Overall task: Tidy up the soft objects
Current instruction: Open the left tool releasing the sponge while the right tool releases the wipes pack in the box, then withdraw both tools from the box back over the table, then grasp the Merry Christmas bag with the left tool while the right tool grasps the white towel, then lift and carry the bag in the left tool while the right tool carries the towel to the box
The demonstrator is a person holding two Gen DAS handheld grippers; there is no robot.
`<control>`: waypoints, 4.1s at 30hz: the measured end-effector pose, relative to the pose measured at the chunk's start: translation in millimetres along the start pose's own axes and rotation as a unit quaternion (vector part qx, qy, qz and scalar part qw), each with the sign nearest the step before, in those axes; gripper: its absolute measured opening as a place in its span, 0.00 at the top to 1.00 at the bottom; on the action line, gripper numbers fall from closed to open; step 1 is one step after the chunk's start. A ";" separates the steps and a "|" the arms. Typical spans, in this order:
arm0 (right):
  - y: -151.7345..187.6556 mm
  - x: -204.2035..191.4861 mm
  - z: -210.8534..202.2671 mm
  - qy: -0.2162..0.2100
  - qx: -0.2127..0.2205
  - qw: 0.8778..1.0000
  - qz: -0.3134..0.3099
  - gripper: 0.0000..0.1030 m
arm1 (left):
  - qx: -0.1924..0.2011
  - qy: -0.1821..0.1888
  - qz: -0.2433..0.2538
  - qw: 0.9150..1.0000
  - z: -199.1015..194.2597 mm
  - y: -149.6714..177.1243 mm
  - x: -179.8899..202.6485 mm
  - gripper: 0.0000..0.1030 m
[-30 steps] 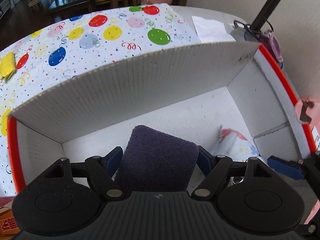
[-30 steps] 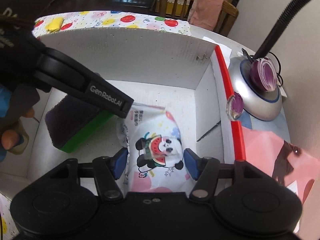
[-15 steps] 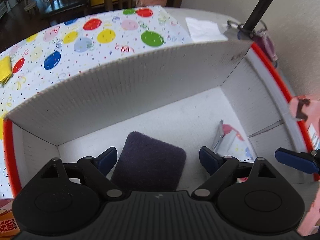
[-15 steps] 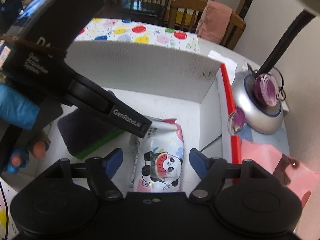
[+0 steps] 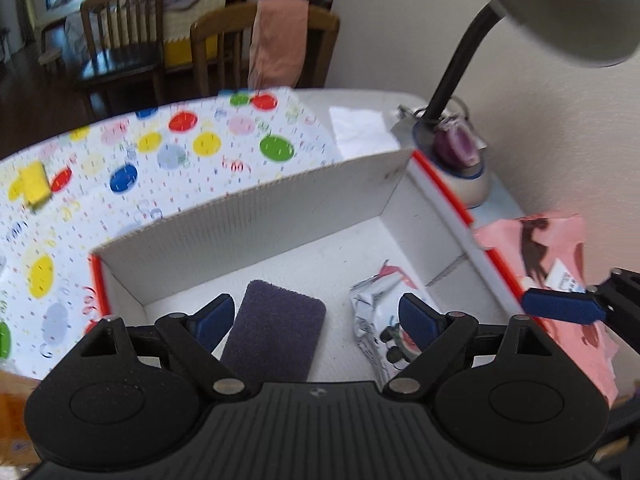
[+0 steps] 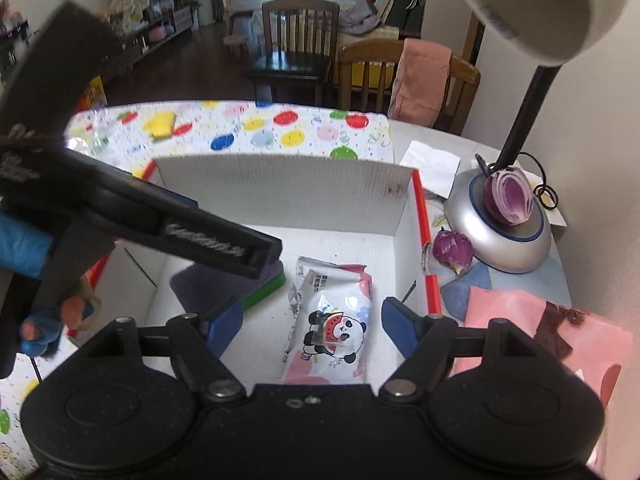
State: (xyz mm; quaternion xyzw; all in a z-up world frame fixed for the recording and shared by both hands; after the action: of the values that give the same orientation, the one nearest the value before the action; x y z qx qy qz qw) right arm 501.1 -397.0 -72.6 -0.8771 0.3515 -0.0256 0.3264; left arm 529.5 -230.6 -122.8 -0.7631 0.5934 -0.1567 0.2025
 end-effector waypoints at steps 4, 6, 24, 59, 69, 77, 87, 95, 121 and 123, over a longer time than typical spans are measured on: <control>3.6 -2.3 -15.7 -0.006 0.015 1.000 0.005 0.25 | 0.029 0.010 0.007 1.000 -31.7 5.2 -4.1 0.13; 4.3 -4.4 -21.5 -0.010 0.024 1.000 0.007 0.25 | 0.039 0.017 0.005 0.999 -46.3 8.2 -7.9 0.13; 3.7 -69.4 -69.8 -0.068 0.101 0.993 -0.011 0.21 | 0.185 0.019 0.043 0.982 -183.8 74.3 -63.7 0.13; 28.3 -306.3 32.0 -0.100 0.097 0.990 0.016 0.00 | 0.179 0.012 -0.030 0.983 -190.0 183.7 -343.5 0.00; 27.8 -343.7 88.1 -0.091 0.052 0.995 -0.005 0.01 | 0.145 -0.024 -0.047 0.988 -123.5 167.0 -378.6 0.00; 21.9 -369.2 140.9 -0.075 0.012 0.995 -0.061 0.14 | 0.107 -0.058 -0.067 0.990 -74.8 151.6 -390.2 0.00; 20.0 -382.5 187.3 -0.031 -0.020 0.991 -0.127 0.21 | 0.059 -0.074 -0.070 0.993 -26.1 141.9 -391.2 0.01; 23.5 -388.1 205.4 -0.016 -0.037 0.988 -0.148 0.37 | 0.028 -0.078 -0.085 0.993 -2.1 146.4 -399.1 0.24; 18.4 -363.5 150.3 -0.037 0.023 0.998 -0.055 0.94 | 0.083 -0.078 -0.063 0.991 -39.6 149.6 -394.0 0.90; 16.5 -359.1 136.0 -0.043 0.037 0.997 -0.046 0.94 | 0.095 -0.076 -0.061 0.991 -48.4 148.6 -394.0 0.91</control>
State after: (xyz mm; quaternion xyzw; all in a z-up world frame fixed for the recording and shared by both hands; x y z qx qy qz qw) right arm 258.6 -103.1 -122.9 -0.8799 0.2950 -0.0157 0.3721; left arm 284.0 113.5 -153.9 -0.7852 0.5110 -0.1660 0.3080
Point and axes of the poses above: each gripper's, at about its wrist camera, not at the fingertips, and z roughly the way its jaws point, x to its right, y to its underside, the point moved 1 cm from there along z, roughly the way its jaws point, and after that the axes turned 12 degrees about -y, right-handed, at the moved point
